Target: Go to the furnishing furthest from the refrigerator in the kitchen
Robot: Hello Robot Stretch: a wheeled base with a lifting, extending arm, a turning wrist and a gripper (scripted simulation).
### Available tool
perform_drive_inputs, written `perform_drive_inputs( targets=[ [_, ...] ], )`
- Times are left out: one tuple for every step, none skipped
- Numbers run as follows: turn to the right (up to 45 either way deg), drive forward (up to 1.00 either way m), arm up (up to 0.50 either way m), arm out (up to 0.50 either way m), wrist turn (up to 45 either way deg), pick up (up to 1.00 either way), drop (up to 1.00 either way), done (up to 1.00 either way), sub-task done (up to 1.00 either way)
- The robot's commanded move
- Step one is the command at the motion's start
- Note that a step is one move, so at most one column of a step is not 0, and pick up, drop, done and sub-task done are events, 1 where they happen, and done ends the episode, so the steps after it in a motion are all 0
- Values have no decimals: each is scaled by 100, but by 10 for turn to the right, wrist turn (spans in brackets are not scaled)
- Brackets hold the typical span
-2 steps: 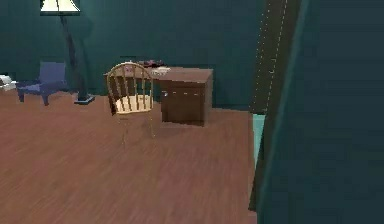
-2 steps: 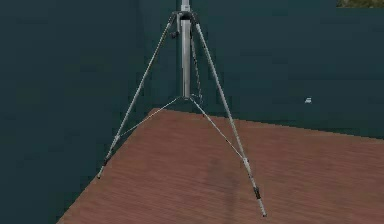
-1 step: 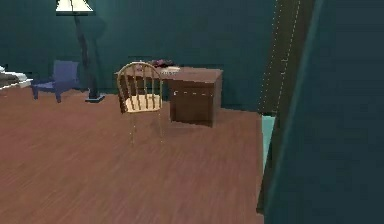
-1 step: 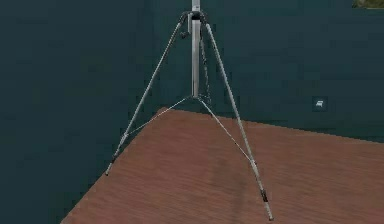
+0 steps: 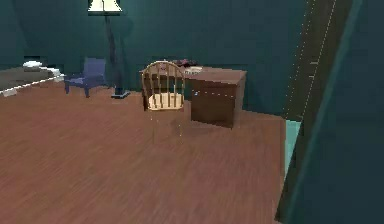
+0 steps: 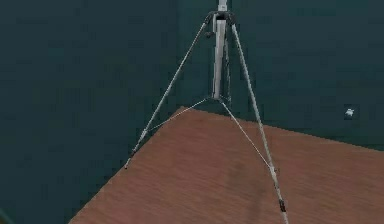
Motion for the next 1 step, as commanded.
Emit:
perform_drive_inputs(
  targets=[
    [0, 85, 0, 0, 0, 0, 0, 0, 0]
  ],
)
